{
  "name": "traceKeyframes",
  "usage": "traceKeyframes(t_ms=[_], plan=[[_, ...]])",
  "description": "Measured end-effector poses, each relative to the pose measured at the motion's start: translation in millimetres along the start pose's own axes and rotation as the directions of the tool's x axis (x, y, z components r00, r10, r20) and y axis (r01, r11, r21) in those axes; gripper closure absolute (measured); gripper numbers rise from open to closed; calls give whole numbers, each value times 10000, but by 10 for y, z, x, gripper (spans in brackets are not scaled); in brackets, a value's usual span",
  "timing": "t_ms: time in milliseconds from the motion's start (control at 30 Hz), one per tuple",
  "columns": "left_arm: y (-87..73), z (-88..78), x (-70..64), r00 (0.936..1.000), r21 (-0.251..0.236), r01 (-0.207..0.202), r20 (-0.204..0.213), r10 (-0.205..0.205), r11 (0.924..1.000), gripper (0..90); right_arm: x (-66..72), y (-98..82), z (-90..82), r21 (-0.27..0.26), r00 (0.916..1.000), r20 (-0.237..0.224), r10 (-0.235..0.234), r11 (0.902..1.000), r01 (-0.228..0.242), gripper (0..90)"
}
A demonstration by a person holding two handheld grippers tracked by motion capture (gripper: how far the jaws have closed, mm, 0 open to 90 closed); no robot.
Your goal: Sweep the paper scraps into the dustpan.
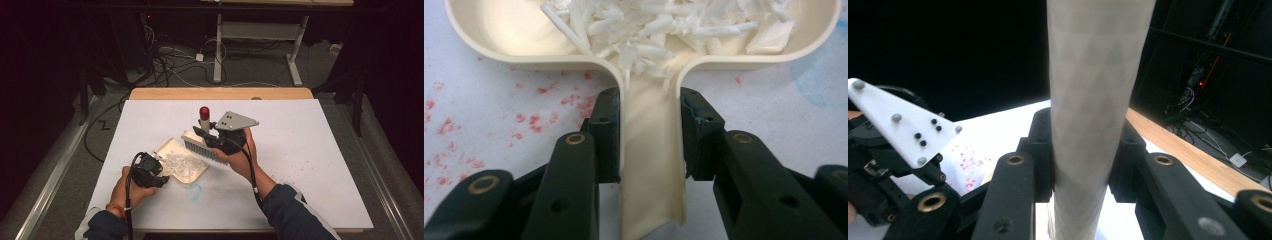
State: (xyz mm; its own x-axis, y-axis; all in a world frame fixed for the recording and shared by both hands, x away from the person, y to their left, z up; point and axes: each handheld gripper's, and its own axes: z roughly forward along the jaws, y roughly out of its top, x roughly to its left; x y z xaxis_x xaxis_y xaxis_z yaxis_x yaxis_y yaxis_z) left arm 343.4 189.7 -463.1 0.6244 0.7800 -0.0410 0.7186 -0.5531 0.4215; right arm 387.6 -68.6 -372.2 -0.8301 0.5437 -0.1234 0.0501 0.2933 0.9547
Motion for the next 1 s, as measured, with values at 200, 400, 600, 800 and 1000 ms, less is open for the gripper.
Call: traceKeyframes(t_ms=[200, 400, 600, 800, 1000], plan=[[-23, -7, 11, 10000, -43, 87, 15, -86, 10000, 632, -17, -10, 140, 229, 9961, 819, -313, 9993, 295, 703], [-24, -7, 29, 10000, -1, 28, 69, -28, 10000, 632, -148, -91, 348, 479, 9771, 1835, -1081, 9937, 1009, 703], [-26, -6, 32, 9999, -34, 58, 101, -58, 10000, 632, -366, -134, 587, 346, 9666, 2405, -881, 9960, 822, 703], [-16, -5, 29, 9999, -8, 88, 66, -88, 10000, 632, -438, -188, 821, -73, 9847, 1739, 124, 9999, -113, 703], [-13, 2, 32, 9999, -33, 125, 84, -124, 9999, 631, -282, -173, 871, 223, 9961, 854, -207, 9996, 188, 700]])
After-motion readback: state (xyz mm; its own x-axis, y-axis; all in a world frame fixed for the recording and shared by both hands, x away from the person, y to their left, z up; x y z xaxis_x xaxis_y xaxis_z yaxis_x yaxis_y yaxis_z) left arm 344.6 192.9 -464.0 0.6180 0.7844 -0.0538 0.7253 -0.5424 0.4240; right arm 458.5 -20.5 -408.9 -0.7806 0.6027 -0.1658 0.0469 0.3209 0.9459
